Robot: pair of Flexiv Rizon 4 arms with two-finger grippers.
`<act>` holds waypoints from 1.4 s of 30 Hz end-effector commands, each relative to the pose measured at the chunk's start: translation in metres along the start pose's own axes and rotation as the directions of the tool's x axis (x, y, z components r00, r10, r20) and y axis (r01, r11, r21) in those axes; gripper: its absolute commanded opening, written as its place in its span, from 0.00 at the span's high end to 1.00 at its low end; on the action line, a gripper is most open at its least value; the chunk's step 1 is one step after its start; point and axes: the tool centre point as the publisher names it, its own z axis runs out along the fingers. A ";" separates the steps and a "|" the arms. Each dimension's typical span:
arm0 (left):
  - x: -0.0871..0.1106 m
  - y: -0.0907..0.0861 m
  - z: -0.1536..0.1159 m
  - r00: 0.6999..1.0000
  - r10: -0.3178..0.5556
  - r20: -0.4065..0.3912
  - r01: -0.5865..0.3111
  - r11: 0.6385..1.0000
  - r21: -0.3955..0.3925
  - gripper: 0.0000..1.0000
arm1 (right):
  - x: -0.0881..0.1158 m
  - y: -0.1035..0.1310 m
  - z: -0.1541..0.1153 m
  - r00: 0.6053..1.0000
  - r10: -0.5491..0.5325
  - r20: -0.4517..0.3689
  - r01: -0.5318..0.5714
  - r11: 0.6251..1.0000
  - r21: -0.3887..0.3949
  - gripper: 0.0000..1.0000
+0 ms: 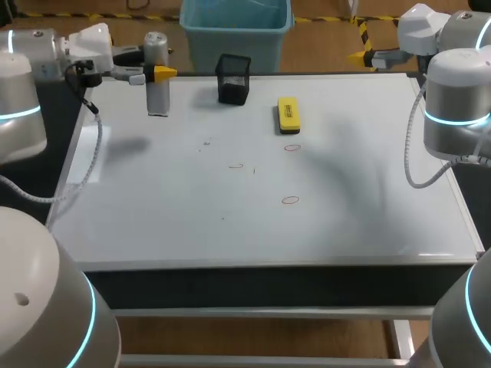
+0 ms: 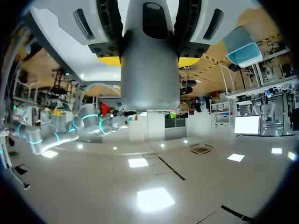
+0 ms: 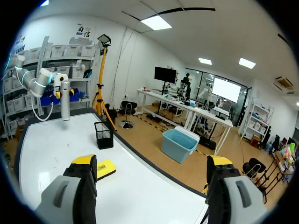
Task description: Pick up the inspection probe, press it on each red-marked spot on the whiteboard one by one, put down the probe, pick up the eraser, and wipe off all the red marks.
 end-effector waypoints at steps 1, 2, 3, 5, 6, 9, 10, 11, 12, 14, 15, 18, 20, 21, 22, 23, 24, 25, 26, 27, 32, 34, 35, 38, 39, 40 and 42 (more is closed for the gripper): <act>0.003 0.003 -0.002 0.880 -0.002 0.475 -0.001 1.000 0.005 1.00 | -0.001 0.000 0.000 1.000 0.000 -0.001 0.000 1.000 0.001 0.00; 0.001 0.004 -0.003 0.887 -0.005 0.462 0.007 1.000 -0.002 1.00 | -0.001 0.000 0.000 1.000 0.000 -0.001 0.000 1.000 0.001 0.00; -0.002 0.006 -0.005 0.893 -0.007 0.449 0.011 1.000 -0.006 1.00 | -0.001 0.000 0.000 1.000 0.000 -0.001 0.000 1.000 0.001 0.00; -0.010 0.010 -0.009 0.903 -0.021 0.429 0.031 0.999 -0.016 1.00 | -0.001 0.000 0.000 1.000 0.000 -0.001 0.000 1.000 0.001 0.00; -0.010 0.010 -0.009 0.903 -0.021 0.429 0.031 0.999 -0.016 1.00 | -0.001 0.000 0.000 1.000 0.000 -0.001 0.000 1.000 0.001 0.00; -0.010 0.010 -0.009 0.903 -0.021 0.429 0.031 0.999 -0.016 1.00 | -0.001 0.000 0.000 1.000 0.000 -0.001 0.000 1.000 0.001 0.00; -0.010 0.010 -0.009 0.903 -0.021 0.429 0.031 0.999 -0.016 1.00 | -0.001 0.000 0.000 1.000 0.000 -0.001 0.000 1.000 0.001 0.00; -0.010 0.010 -0.009 0.903 -0.021 0.429 0.031 0.999 -0.016 1.00 | -0.001 0.000 0.000 1.000 0.000 -0.001 0.000 1.000 0.001 0.00; -0.010 0.010 -0.009 0.903 -0.021 0.429 0.031 0.999 -0.016 1.00 | -0.001 0.000 0.000 1.000 0.000 -0.001 0.000 1.000 0.001 0.00; -0.010 0.010 -0.009 0.903 -0.021 0.429 0.031 0.999 -0.016 1.00 | -0.001 0.000 0.000 1.000 0.000 -0.001 0.000 1.000 0.001 0.00; -0.010 0.010 -0.009 0.903 -0.021 0.429 0.031 0.999 -0.016 1.00 | -0.001 0.000 0.000 1.000 0.000 -0.001 0.000 1.000 0.001 0.00; -0.010 0.010 -0.009 0.903 -0.021 0.429 0.031 0.999 -0.016 1.00 | -0.001 0.000 0.000 1.000 0.000 -0.001 0.000 1.000 0.001 0.00; -0.010 0.010 -0.009 0.903 -0.021 0.429 0.031 0.999 -0.016 1.00 | -0.001 0.000 0.000 1.000 0.000 -0.001 0.000 1.000 0.001 0.00; -0.010 0.010 -0.009 0.903 -0.021 0.429 0.031 0.999 -0.016 1.00 | -0.001 0.000 0.000 1.000 0.000 -0.001 0.000 1.000 0.001 0.00; -0.010 0.010 -0.009 0.903 -0.021 0.429 0.031 0.999 -0.016 1.00 | -0.001 0.000 0.000 1.000 0.000 -0.001 0.000 1.000 0.001 0.00; -0.010 0.010 -0.009 0.903 -0.021 0.429 0.031 0.999 -0.016 1.00 | -0.001 0.000 0.000 1.000 0.000 -0.001 0.000 1.000 0.001 0.00; -0.010 0.010 -0.009 0.903 -0.021 0.429 0.031 0.999 -0.016 1.00 | -0.001 0.000 0.000 1.000 0.000 -0.001 0.000 1.000 0.001 0.00; -0.010 0.010 -0.009 0.903 -0.021 0.429 0.031 0.999 -0.016 1.00 | -0.002 0.004 0.004 0.999 -0.043 -0.025 0.043 0.999 0.001 0.00; -0.010 0.010 -0.009 0.903 -0.021 0.429 0.031 0.999 -0.016 1.00 | -0.003 0.007 0.008 0.996 -0.077 -0.046 0.078 0.997 0.011 0.00; -0.010 0.010 -0.009 0.903 -0.021 0.429 0.031 0.999 -0.016 1.00 | -0.002 0.012 0.011 0.992 -0.105 -0.068 0.105 0.994 0.005 0.00; -0.010 0.010 -0.009 0.903 -0.021 0.429 0.031 0.999 -0.016 1.00 | 0.020 0.029 0.027 0.944 -0.247 -0.219 0.248 0.968 -0.021 0.00; -0.010 0.010 -0.009 0.903 -0.021 0.429 0.031 0.999 -0.016 1.00 | 0.031 0.029 0.032 0.910 -0.316 -0.270 0.323 0.946 -0.019 0.00; -0.010 0.010 -0.009 0.903 -0.021 0.429 0.031 0.999 -0.016 1.00 | 0.036 0.029 0.034 0.892 -0.342 -0.295 0.352 0.936 -0.018 0.00; -0.010 0.010 -0.009 0.903 -0.021 0.429 0.031 0.999 -0.016 1.00 | 0.047 0.027 0.039 0.829 -0.412 -0.378 0.439 0.899 -0.017 0.00; -0.010 0.010 -0.009 0.903 -0.021 0.429 0.031 0.999 -0.016 1.00 | 0.050 0.026 0.041 0.804 -0.438 -0.402 0.472 0.881 -0.016 0.00; -0.010 0.010 -0.009 0.903 -0.021 0.429 0.031 0.999 -0.016 1.00 | 0.053 0.025 0.042 0.774 -0.470 -0.424 0.512 0.859 -0.017 0.00; -0.010 0.010 -0.009 0.903 -0.021 0.429 0.031 0.999 -0.016 1.00 | 0.058 0.026 0.044 0.702 -0.538 -0.467 0.598 0.801 -0.025 0.00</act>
